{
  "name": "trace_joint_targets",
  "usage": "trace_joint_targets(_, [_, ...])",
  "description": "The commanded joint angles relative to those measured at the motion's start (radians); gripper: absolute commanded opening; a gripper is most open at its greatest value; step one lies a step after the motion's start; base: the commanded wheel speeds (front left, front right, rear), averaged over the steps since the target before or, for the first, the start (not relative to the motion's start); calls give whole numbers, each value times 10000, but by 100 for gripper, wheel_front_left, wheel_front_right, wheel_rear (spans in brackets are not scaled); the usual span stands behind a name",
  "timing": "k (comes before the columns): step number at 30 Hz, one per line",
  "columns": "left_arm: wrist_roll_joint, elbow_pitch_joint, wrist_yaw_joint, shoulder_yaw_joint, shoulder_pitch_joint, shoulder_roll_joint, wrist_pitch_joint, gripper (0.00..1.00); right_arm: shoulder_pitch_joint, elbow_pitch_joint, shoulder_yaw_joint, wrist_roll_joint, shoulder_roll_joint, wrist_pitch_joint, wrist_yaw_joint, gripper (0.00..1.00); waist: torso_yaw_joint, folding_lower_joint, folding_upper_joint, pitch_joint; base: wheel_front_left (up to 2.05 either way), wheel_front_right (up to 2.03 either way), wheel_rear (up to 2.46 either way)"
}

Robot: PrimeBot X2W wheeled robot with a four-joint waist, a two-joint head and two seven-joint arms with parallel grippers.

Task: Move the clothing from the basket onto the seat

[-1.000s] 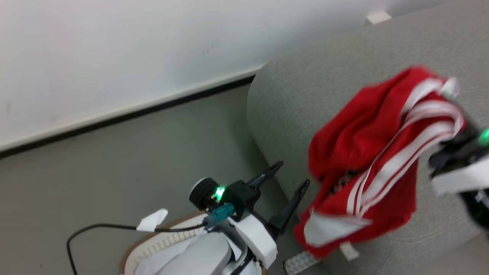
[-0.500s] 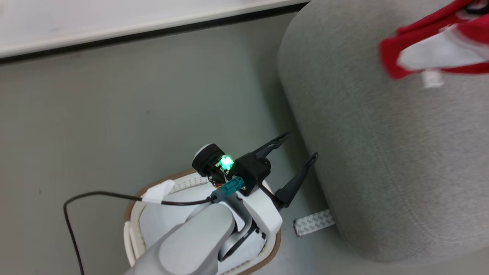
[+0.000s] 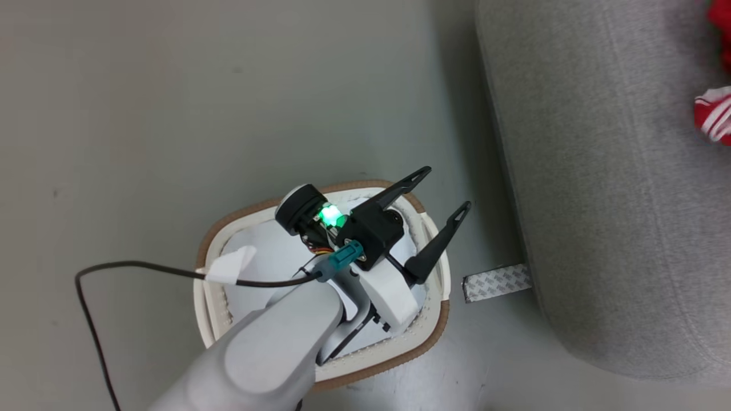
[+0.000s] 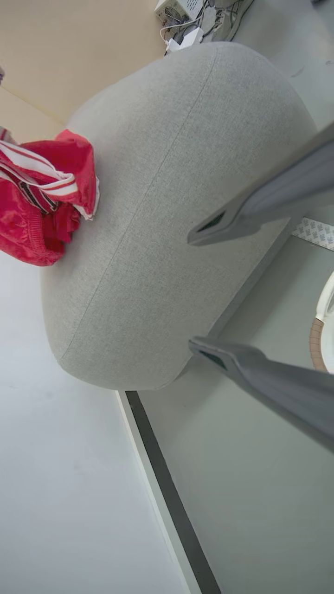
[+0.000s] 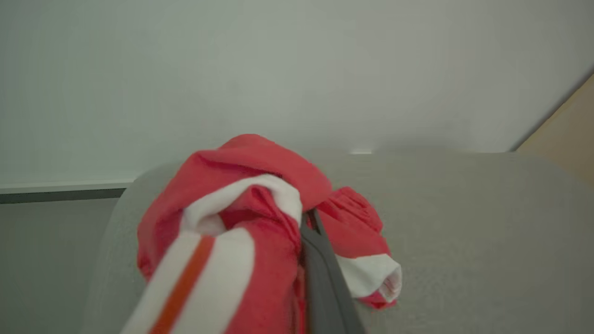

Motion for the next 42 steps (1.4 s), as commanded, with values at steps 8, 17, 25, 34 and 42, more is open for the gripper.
trace_joint_targets(8, [-50,-216,159,58,15,278,83,100,451,1278,1278,467,546,1154,-23,0,148,-3,0,238,0,0,0])
trace_joint_targets(17, [-367,4,212,74,335,211,-187,100,241,1339,2410,468,444,1585,-22,100,44,-3,0,-694,0,0,0])
trace_joint_targets(25, [-878,487,290,346,1199,66,-619,100,579,663,3830,588,-127,3029,-22,100,60,-3,0,-2738,0,0,0])
trace_joint_targets(34, [-1422,283,630,1295,2503,305,-760,100,431,-1108,4920,570,-1101,3207,-22,100,352,-3,0,-4922,0,0,0])
trace_joint_targets(42, [-1602,-565,1178,2779,3549,722,-752,100,717,-2124,4899,890,-1243,2152,-22,100,801,-3,0,-6084,0,0,0])
